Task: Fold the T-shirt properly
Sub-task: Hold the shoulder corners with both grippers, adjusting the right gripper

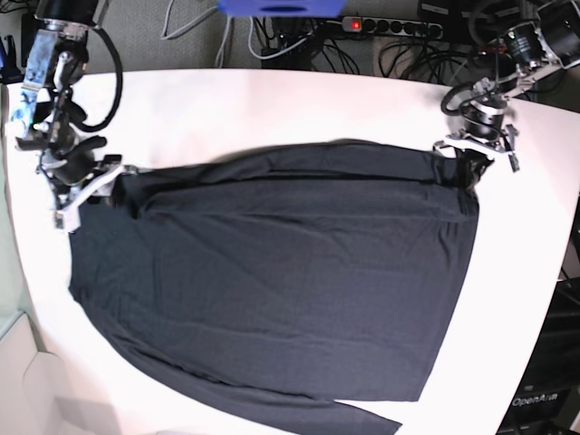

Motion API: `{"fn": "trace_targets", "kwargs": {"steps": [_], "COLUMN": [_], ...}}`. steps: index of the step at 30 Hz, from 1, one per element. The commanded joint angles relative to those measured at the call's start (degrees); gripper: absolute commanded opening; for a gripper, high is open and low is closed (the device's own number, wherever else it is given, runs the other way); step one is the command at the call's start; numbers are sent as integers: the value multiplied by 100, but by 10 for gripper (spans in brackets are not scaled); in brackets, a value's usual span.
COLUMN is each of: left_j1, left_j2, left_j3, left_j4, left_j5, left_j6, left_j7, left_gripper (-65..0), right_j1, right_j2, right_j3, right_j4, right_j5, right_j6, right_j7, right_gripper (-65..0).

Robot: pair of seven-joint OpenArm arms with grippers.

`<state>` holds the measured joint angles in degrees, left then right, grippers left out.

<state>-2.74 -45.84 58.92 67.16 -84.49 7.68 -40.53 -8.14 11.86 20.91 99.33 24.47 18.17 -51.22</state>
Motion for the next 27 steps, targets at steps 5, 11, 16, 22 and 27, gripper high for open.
{"fn": "trace_targets", "kwargs": {"steps": [5,11,16,22,27], "left_j1": [15,6,6,6,6], "left_j2": [-79,-79,-79,-88,-88], "left_j3": [12,12,12,12,12], "left_j4": [23,23,23,23,23], "left_j5": [-51,-51,-51,-51,-51], "left_j6": [1,1,1,1,-8], "left_j7": [234,234,234,234,234], "left_gripper": [-650,-650,-650,-650,-650], "right_j1": [63,-113,-131,-192,-192], "right_j2": [-100,-223,-258,-381,-460], "right_j3": [446,235,199,199,199], "right_j4": [-249,-390,-390,-399,-425], "right_j5": [37,37,45,45,45], "right_j6": [24,51,51,51,51], "right_j7": [89,133,124,124,124], "right_gripper": [-375,-381,-380,-377,-377]}}
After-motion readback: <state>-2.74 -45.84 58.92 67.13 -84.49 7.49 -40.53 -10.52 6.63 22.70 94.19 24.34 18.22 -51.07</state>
